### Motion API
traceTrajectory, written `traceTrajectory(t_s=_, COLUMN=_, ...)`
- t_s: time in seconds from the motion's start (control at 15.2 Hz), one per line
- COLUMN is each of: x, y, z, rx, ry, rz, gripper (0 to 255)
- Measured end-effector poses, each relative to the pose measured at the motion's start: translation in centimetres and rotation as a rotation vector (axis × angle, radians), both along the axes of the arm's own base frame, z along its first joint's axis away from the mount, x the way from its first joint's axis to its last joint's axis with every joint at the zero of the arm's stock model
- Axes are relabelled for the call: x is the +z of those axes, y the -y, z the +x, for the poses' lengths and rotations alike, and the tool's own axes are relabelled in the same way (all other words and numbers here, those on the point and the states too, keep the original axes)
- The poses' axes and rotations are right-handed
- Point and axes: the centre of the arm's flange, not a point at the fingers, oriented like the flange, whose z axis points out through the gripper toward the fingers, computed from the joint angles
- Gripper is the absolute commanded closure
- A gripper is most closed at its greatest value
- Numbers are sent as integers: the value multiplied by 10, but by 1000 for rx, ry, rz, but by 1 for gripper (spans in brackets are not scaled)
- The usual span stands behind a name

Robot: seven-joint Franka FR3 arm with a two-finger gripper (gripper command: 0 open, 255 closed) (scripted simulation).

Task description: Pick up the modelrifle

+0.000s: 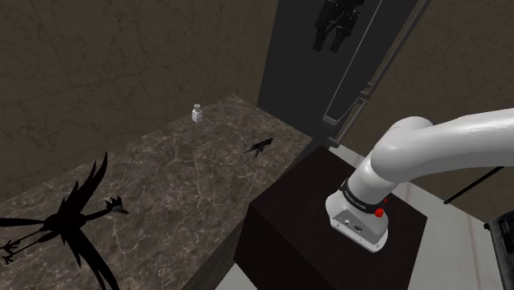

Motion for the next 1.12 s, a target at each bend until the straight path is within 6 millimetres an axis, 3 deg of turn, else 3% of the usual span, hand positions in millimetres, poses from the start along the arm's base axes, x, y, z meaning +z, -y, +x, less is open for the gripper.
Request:
traceTrajectory(t_s=0.26, x=-23, y=-5, z=11, rx=-80, ry=-14, rz=1, gripper=0)
traceTrajectory(t_s=1.12, x=-181, y=-17, z=74, rx=-585, ry=-95, rz=8, gripper=0)
